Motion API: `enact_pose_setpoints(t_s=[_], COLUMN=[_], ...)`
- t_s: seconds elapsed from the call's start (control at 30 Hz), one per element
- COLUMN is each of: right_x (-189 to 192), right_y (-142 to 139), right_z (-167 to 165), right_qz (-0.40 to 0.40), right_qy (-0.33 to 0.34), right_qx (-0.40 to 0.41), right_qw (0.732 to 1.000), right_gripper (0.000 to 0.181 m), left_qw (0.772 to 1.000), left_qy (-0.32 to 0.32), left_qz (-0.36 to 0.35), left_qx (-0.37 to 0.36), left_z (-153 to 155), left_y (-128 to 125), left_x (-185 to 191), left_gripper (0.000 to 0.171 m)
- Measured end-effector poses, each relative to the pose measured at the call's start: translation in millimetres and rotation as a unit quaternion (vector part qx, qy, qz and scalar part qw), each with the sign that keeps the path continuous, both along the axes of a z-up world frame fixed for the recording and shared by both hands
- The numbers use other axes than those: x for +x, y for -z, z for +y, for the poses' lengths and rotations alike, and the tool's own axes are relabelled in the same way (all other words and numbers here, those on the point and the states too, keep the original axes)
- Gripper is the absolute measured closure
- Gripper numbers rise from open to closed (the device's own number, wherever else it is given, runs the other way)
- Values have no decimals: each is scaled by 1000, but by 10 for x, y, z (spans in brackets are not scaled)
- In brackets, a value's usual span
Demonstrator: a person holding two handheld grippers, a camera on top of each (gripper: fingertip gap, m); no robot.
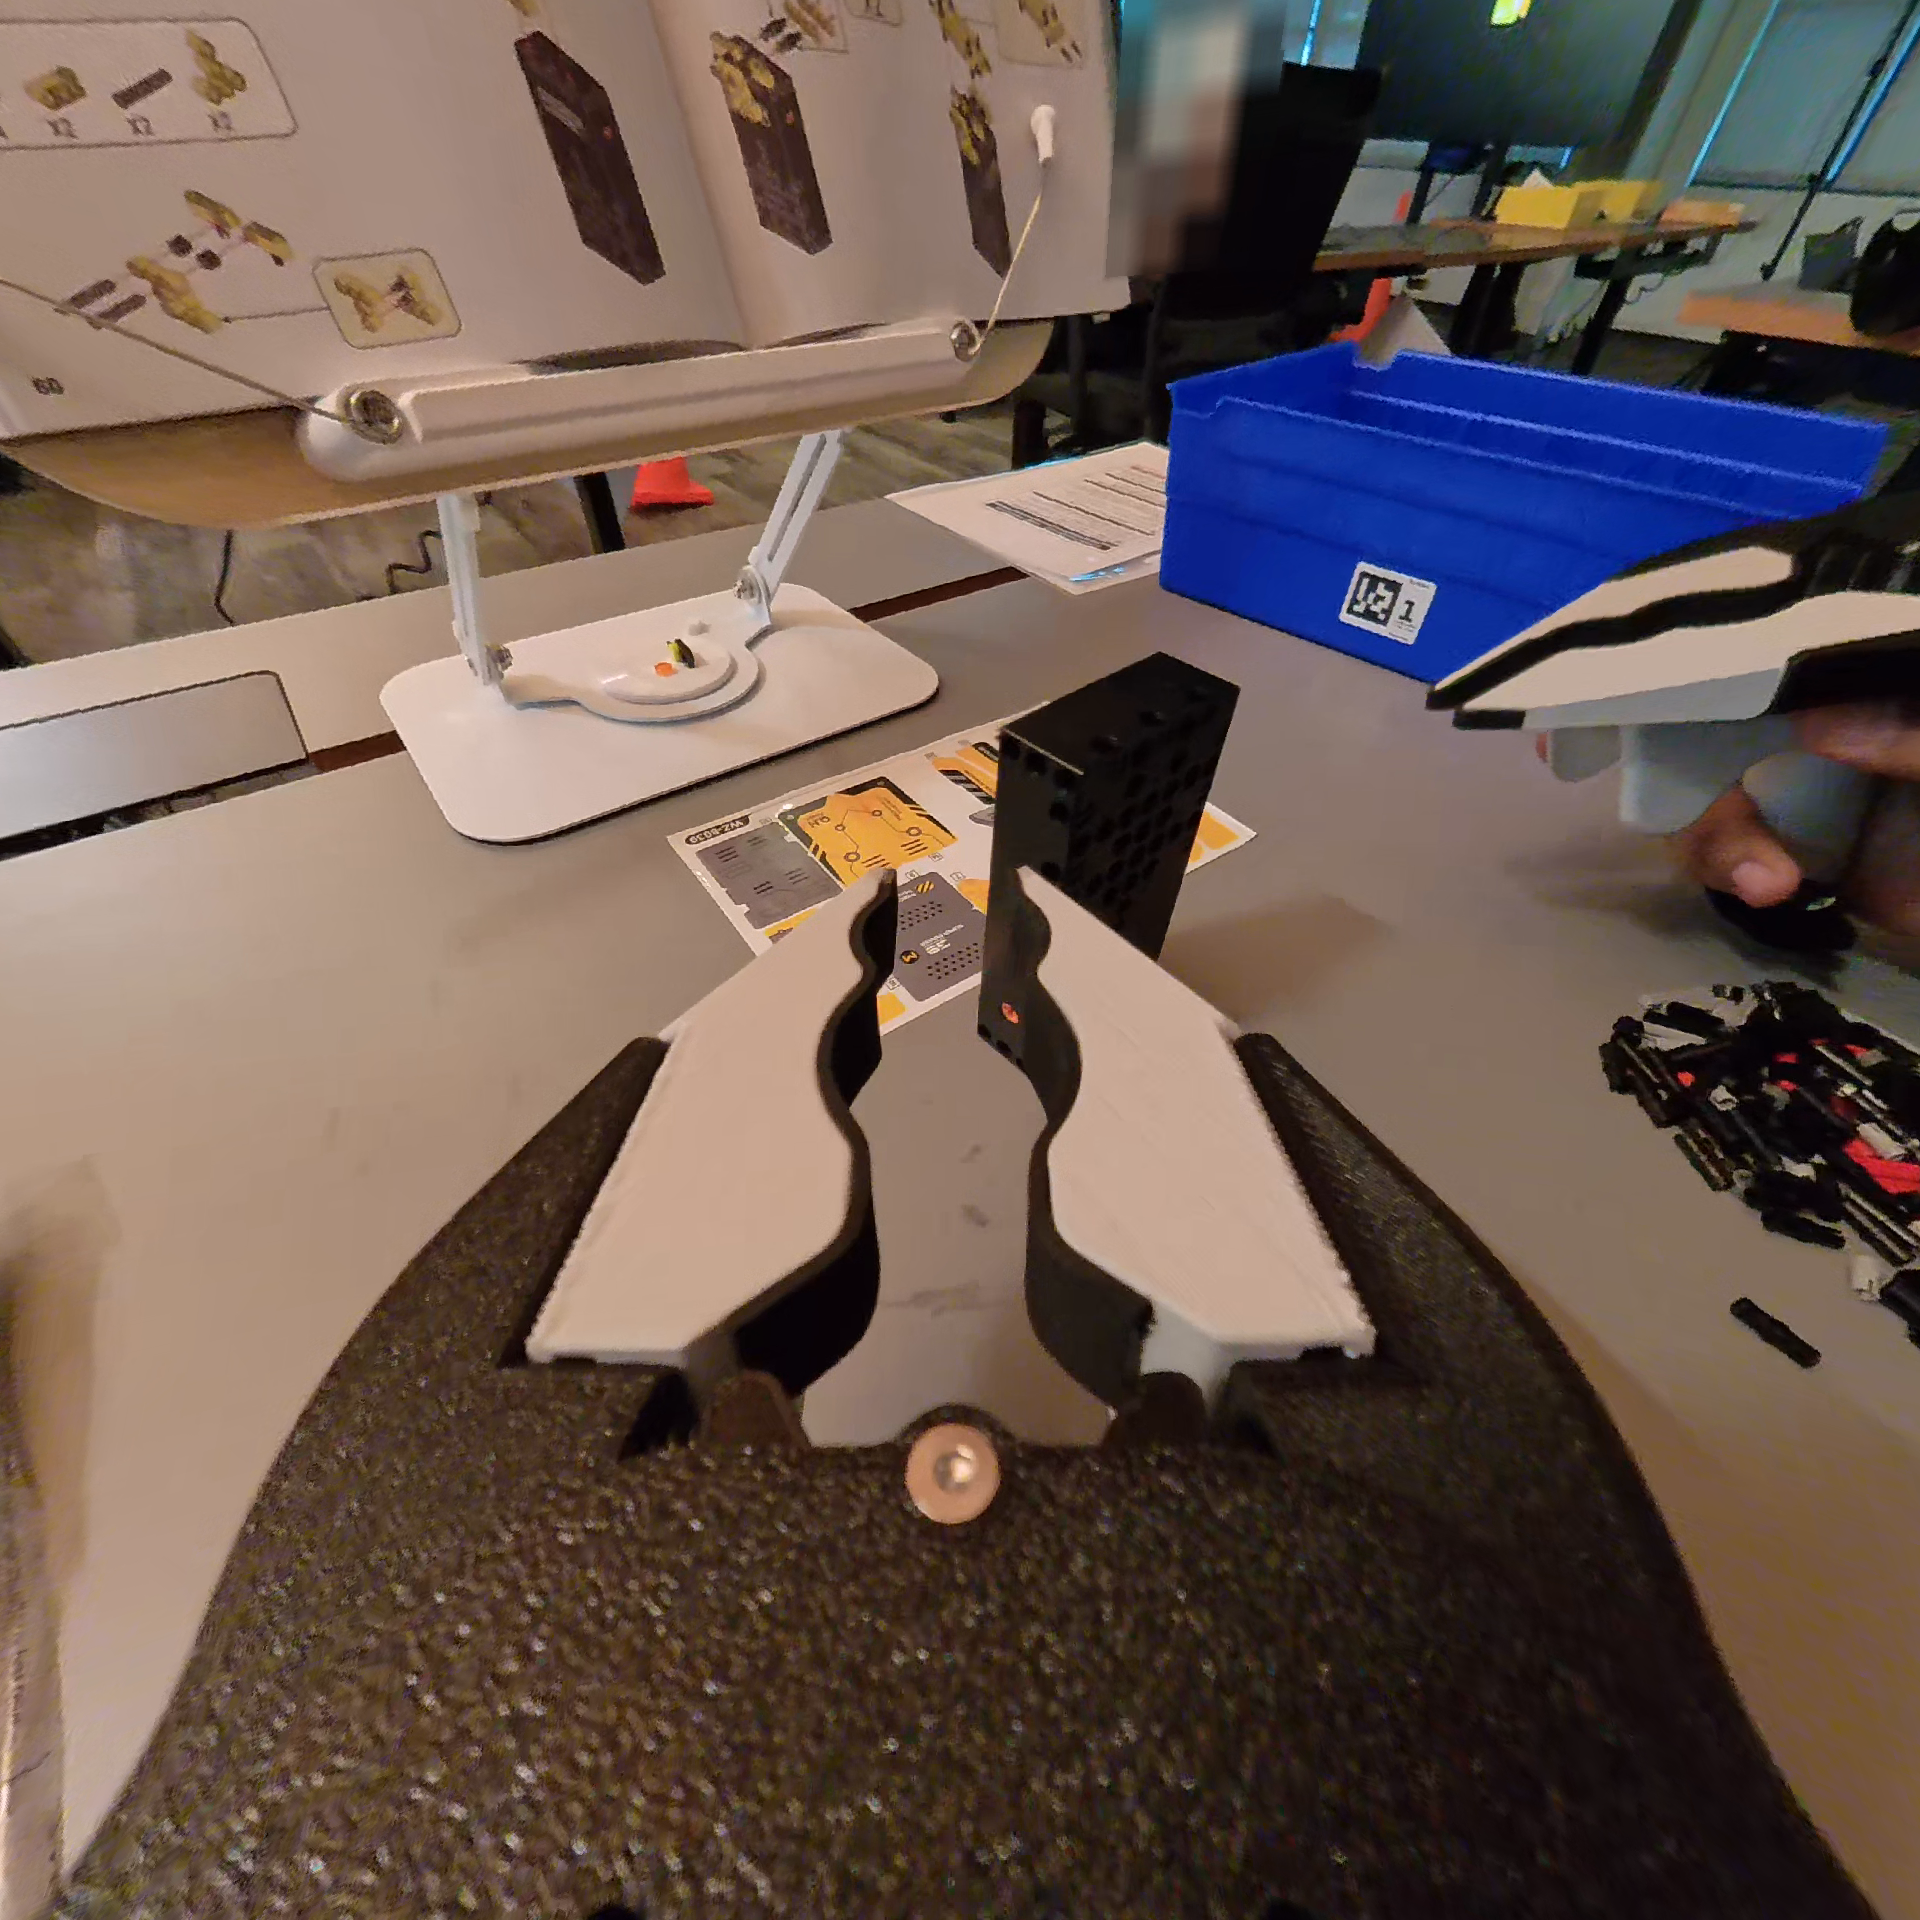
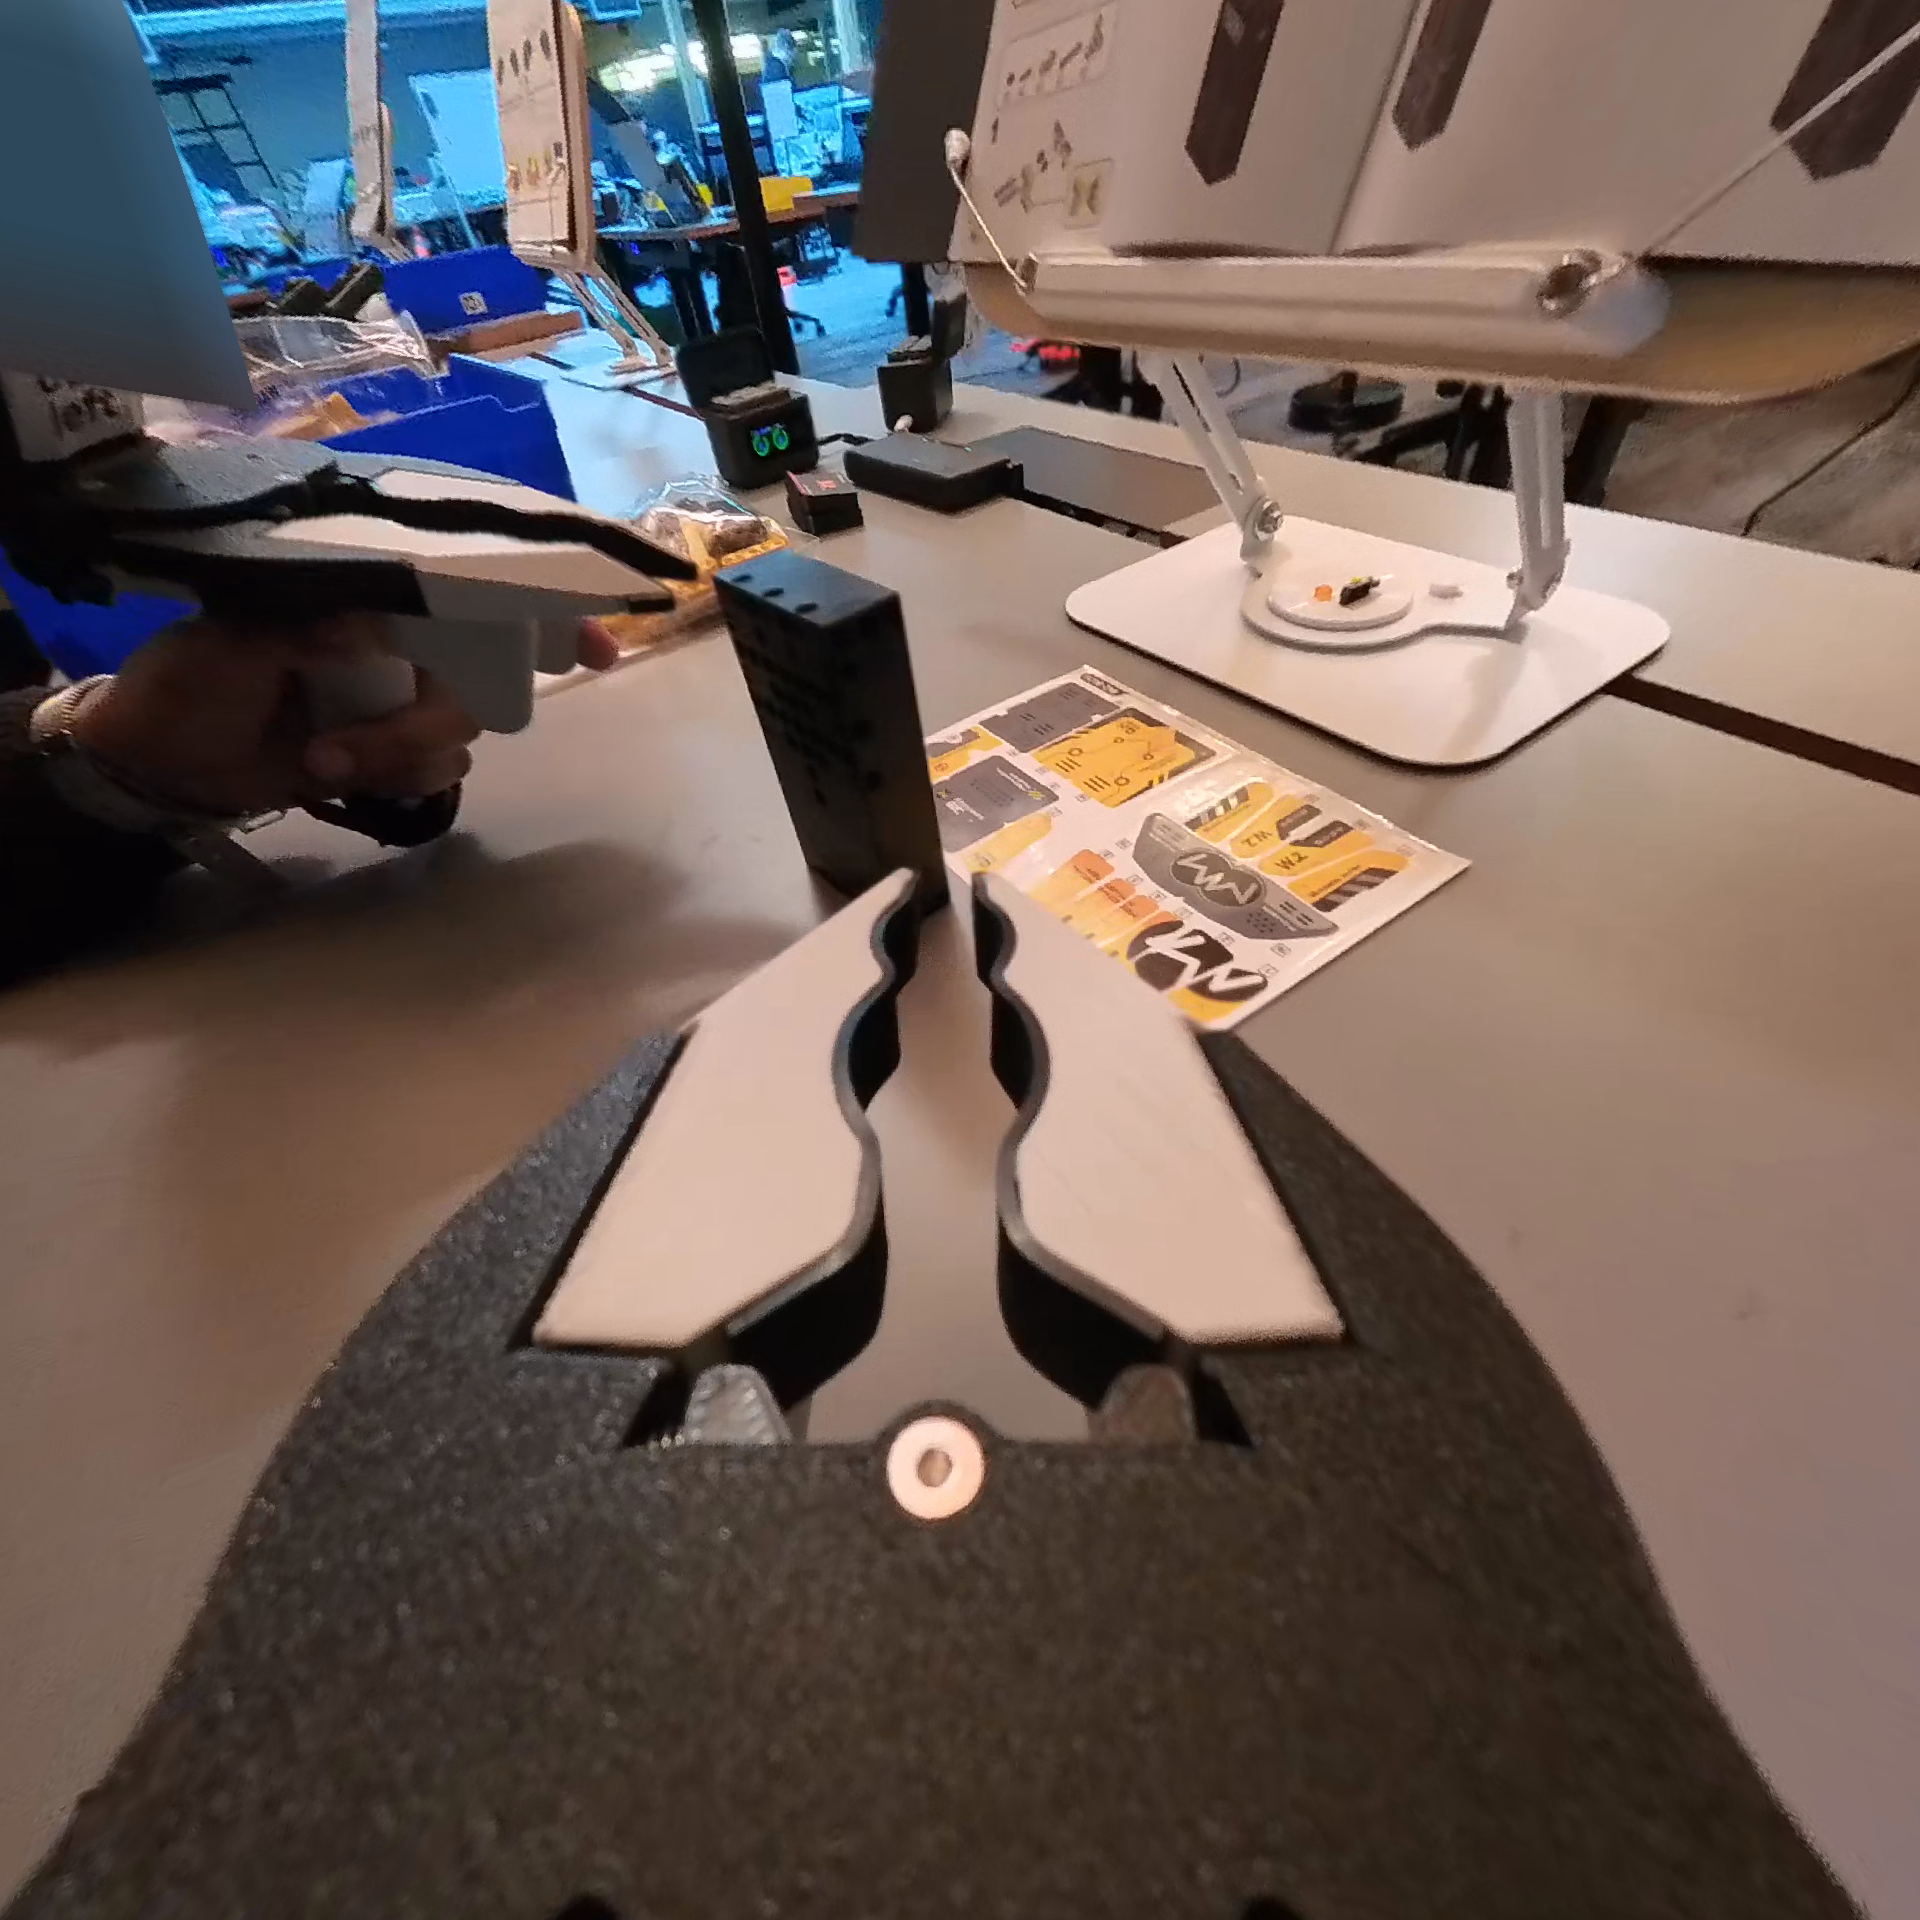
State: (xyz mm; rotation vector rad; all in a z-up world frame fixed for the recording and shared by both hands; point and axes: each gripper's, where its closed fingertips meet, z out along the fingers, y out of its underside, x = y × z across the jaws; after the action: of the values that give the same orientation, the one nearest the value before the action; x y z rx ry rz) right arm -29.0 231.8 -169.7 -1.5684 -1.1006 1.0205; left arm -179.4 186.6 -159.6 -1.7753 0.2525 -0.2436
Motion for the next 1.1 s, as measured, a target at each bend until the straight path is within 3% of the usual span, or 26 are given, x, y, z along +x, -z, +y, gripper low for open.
enact_pose_setpoints(t_s=[0.17,0.37,1.1], right_x=[-17,-2,10], right_y=[107,85,154], right_z=[40,47,114], right_qz=[-8,6,-8], right_qy=[-9,-16,4], right_qx=[-37,-54,-76], right_qw=[999,998,997], right_gripper=[173,173,172], left_qw=[1000,999,998], left_qy=[5,-28,-49], left_qz=[-24,32,7], left_qx=[-12,-8,-34], left_z=[-6,49,90], left_y=[0,73,162], left_x=[-29,-189,-287], left_gripper=[152,152,152])
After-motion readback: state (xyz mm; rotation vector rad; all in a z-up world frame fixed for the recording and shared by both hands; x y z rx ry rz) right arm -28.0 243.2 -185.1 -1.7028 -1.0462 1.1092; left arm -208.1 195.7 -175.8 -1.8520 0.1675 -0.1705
